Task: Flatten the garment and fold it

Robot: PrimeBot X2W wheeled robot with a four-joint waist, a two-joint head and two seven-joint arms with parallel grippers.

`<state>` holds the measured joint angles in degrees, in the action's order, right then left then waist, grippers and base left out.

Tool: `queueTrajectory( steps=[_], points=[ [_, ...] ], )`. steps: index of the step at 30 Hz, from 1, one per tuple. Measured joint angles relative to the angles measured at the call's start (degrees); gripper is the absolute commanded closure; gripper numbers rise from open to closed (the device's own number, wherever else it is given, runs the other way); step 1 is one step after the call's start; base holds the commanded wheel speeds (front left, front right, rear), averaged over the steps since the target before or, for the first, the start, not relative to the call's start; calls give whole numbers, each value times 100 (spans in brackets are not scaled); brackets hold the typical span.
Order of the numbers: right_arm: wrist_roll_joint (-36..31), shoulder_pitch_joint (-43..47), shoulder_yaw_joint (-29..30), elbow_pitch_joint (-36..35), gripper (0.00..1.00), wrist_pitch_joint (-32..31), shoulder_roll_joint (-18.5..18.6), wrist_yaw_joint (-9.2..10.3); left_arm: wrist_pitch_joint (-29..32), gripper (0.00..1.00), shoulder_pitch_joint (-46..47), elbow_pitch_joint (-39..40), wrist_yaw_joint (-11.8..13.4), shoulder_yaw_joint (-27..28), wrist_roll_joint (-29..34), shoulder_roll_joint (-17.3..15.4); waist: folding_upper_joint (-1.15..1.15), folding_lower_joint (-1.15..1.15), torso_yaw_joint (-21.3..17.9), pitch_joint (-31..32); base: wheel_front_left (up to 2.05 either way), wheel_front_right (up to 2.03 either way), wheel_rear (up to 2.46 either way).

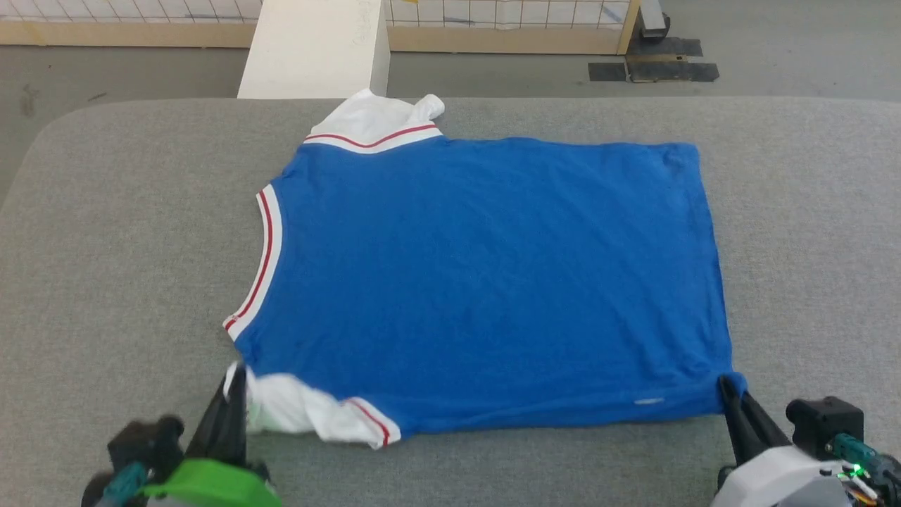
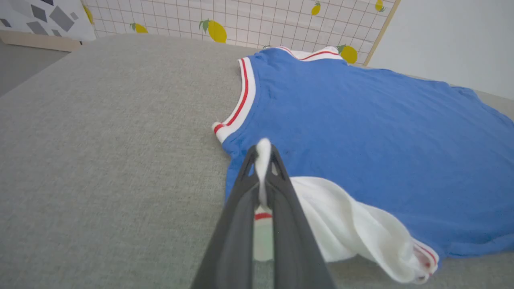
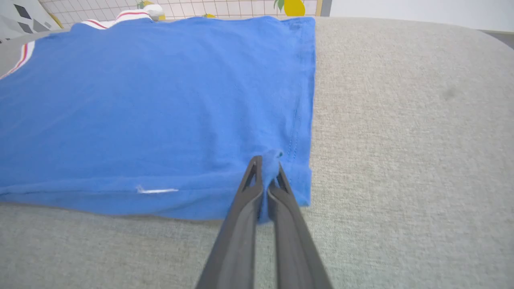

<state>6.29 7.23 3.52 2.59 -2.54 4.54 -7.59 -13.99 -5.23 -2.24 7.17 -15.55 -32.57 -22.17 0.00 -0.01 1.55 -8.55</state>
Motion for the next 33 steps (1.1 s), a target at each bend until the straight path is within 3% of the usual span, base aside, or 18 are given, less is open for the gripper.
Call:
queueTrajectory(
  steps=[7, 15, 19, 27, 33],
  points=[
    [-79, -532, -93, 91, 100, -53, 57, 0, -49, 100, 1250, -130, -280, -7, 583, 101, 0, 0, 8, -175, 0, 0, 0],
    [-80, -1291, -176, 89, 100, -424, 238, 0, 322, 100, 2744, -724, -716, -52, 626, -68, 0, 0, -31, -554, 0, 0, 0],
    [-76, -1720, -219, 196, 100, -580, 352, 0, 598, 100, 3183, -1105, -801, -38, 579, -169, 0, 0, -77, -770, 0, 0, 0],
    [203, -2547, -263, 723, 100, -1390, 580, 0, 1599, 100, 3704, -1827, -1004, -104, 331, -335, 0, 1, -153, -1248, 0, 0, 0],
    [558, -2952, -212, 1011, 100, -2424, 611, 0, 2991, 100, 3802, -2345, -1167, -216, -203, -461, 0, 1, -169, -1533, 0, 0, 0]
  ],
)
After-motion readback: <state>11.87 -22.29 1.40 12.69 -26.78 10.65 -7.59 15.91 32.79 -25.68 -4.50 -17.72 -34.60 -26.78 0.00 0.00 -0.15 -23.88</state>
